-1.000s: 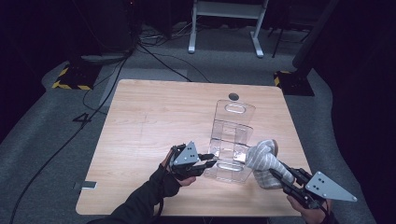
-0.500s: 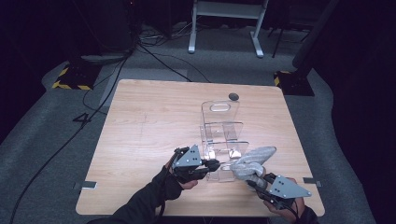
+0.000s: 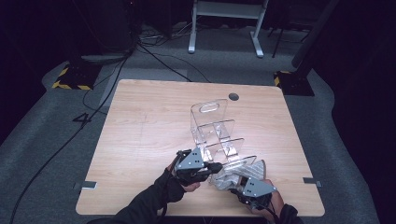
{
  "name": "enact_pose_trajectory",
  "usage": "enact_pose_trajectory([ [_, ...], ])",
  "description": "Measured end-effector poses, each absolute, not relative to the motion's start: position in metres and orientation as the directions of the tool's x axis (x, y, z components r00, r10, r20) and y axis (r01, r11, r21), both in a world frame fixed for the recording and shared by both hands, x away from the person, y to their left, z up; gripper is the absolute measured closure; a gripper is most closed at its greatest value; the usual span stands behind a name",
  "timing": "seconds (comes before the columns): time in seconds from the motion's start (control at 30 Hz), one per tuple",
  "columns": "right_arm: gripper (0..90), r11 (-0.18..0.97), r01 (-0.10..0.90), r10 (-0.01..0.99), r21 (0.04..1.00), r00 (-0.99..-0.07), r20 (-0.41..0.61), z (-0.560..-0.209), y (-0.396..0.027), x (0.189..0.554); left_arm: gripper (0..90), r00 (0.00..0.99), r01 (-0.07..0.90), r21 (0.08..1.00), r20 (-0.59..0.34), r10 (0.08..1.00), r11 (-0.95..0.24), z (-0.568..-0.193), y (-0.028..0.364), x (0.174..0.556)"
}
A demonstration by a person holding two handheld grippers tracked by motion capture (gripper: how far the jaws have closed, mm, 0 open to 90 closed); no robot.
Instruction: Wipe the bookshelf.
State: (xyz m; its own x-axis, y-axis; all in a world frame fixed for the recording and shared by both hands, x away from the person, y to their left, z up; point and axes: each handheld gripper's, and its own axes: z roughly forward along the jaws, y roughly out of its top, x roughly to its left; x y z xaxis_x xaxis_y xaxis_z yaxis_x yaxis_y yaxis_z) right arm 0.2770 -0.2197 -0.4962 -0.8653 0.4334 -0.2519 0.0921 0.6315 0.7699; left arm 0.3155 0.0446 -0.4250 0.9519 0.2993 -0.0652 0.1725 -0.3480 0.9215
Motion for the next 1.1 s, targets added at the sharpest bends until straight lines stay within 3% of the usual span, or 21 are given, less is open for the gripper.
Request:
enact_pose_trajectory([
  [0.2, 71.4, 0.592, 0.023, 0.406, 0.806, -0.872, -0.274, -0.482, -0.208, 0.265, 85.8, 0.955, 0.155, 0.92, -0.047, 0.292, -0.36, -0.425, 0.042, 0.315],
  [0.43, 72.1, 0.536, -0.052, 0.478, 0.843, -0.804, -0.353, -0.447, -0.22, 0.256, 85.9, 0.953, 0.162, 0.918, -0.05, 0.3, -0.361, -0.424, 0.042, 0.314],
  [0.6, 72.2, 0.461, -0.036, 0.57, 0.887, -0.754, -0.327, -0.432, -0.248, 0.258, 85.8, 0.952, 0.162, 0.918, -0.049, 0.301, -0.362, -0.424, 0.041, 0.315],
  [0.77, 72.1, 0.461, -0.031, 0.599, 0.887, -0.726, -0.337, -0.433, -0.263, 0.261, 85.8, 0.953, 0.159, 0.918, -0.046, 0.3, -0.364, -0.424, 0.041, 0.315],
  [1.1, 72.0, 0.547, 0.079, 0.597, 0.834, -0.734, -0.323, -0.463, -0.278, 0.278, 85.6, 0.951, 0.156, 0.917, -0.039, 0.306, -0.368, -0.424, 0.04, 0.314],
])
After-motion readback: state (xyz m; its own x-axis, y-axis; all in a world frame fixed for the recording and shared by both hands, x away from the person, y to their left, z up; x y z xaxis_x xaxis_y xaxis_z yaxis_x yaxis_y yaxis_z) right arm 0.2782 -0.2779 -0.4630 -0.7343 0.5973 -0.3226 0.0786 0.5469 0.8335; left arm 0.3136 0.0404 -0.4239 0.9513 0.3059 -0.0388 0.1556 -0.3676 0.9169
